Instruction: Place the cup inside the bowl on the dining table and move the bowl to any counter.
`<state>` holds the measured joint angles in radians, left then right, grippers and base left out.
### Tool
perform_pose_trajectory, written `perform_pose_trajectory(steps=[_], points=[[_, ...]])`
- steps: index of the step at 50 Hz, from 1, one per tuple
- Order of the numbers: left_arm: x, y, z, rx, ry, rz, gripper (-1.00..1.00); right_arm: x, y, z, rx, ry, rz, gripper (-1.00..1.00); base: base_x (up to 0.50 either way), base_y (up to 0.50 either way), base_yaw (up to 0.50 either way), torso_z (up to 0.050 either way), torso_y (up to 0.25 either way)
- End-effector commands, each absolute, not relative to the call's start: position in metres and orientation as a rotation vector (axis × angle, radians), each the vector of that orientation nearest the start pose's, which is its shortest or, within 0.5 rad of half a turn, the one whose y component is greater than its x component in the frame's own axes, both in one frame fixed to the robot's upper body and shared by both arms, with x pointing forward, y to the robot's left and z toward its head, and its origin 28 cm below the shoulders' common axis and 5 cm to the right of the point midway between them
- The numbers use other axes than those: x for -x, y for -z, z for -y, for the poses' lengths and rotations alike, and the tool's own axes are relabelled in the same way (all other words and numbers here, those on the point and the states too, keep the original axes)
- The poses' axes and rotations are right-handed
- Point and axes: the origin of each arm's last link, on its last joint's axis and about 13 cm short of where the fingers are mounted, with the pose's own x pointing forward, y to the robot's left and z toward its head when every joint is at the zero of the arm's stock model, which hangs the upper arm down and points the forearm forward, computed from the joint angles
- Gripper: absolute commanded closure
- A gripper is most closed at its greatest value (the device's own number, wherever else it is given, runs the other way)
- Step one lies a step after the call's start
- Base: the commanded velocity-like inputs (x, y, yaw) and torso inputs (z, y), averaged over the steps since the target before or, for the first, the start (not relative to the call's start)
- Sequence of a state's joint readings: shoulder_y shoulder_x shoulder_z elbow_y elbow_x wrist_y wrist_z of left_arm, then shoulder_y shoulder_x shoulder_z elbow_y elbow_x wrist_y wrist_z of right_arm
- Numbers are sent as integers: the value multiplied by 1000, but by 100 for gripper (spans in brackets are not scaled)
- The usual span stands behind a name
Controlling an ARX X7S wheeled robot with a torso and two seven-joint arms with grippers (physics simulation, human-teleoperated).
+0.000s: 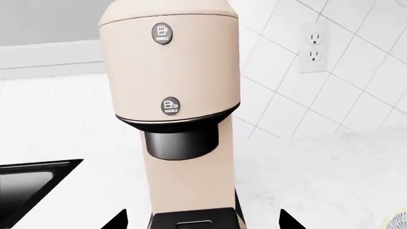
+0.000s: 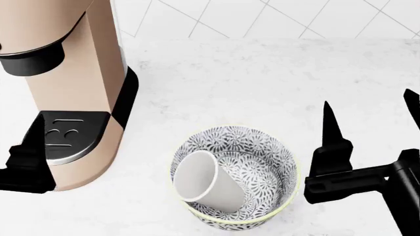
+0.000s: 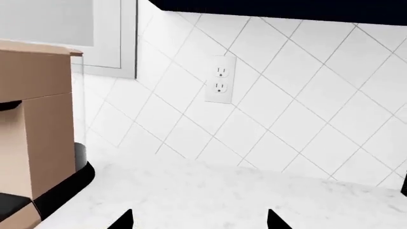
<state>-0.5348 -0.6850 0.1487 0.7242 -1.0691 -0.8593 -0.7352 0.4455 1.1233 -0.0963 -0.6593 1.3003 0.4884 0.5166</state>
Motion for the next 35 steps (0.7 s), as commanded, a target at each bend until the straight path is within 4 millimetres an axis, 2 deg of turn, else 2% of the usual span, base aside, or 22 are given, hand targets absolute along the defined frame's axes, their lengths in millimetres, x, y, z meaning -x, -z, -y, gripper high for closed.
perform_pose_trajectory(steps=[1,13,21,24,35], points=[[-208,-226,-236,-81,47,115,-100,-199,-270,186,89,-167,164,-100,0,0,0,0,0],[-211,-243,-238,-108,42,143,-100,-206,-286,183,93,-169,197,-100,0,0,0,0,0],[-212,-240,-237,-104,45,141,-100,-210,-292,181,112,-175,198,-100,0,0,0,0,0],[-216,-245,-236,-109,36,147,-100,-212,-304,179,129,-183,216,-100,0,0,0,0,0],[-220,-265,-236,-117,40,175,-100,-212,-324,175,136,-194,249,-100,0,0,0,0,0]])
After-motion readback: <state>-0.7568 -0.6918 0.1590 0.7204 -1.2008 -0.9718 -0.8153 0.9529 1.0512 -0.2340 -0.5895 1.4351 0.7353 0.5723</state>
